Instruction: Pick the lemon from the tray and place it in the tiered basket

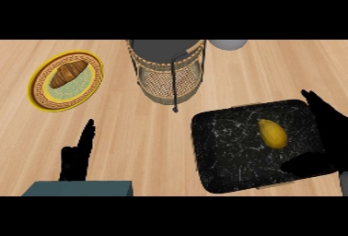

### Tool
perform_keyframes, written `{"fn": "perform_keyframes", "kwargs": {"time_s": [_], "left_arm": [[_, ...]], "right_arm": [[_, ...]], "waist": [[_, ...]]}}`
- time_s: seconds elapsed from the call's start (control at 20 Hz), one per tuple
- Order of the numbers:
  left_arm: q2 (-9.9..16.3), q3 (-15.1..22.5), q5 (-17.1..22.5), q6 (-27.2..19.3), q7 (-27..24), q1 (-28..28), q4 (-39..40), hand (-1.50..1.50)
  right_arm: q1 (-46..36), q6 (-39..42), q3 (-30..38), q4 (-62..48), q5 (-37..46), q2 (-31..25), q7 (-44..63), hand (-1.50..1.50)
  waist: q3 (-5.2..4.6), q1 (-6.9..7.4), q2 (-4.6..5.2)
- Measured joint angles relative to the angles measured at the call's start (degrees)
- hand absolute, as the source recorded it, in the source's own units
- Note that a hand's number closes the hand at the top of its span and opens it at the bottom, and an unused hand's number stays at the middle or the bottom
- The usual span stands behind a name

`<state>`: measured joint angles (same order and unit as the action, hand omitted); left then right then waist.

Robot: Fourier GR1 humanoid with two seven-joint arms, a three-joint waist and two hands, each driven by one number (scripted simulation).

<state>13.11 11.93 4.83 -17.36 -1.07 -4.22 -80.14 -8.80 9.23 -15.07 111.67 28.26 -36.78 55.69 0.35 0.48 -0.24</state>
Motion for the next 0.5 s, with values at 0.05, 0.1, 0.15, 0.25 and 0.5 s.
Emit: {"fn": "perform_keyframes", "kwargs": {"time_s": [0.05,0.1,0.15,0.25,0.5], "left_arm": [[-0.2,-0.1,-0.3,0.1,-0.6,-0.3,-0.1,0.00],[-0.3,-0.2,-0.5,0.1,-0.1,-0.2,0.0,0.00],[-0.1,-0.7,-0.1,0.7,-0.1,-0.5,-0.4,0.00],[-0.2,-1.0,-0.2,1.2,0.2,-0.4,-0.3,0.00],[-0.7,-1.1,-1.2,1.0,0.3,-1.0,-1.0,0.00]], "right_arm": [[-0.5,0.6,0.4,-0.9,0.0,0.6,-0.3,-1.50],[-1.4,1.4,0.5,-1.5,0.0,1.5,-0.2,-1.50],[-1.5,1.7,0.1,-1.1,0.6,2.5,0.3,-1.50],[-2.8,2.9,0.4,-2.6,1.0,3.9,-0.1,-1.50],[-3.4,5.0,-0.8,-5.6,3.3,6.4,0.0,-1.50]], "waist": [[0.02,-0.04,0.00],[0.04,-0.06,-0.01],[0.00,-0.10,-0.01],[-0.01,-0.12,-0.01],[0.00,-0.16,-0.01]]}}
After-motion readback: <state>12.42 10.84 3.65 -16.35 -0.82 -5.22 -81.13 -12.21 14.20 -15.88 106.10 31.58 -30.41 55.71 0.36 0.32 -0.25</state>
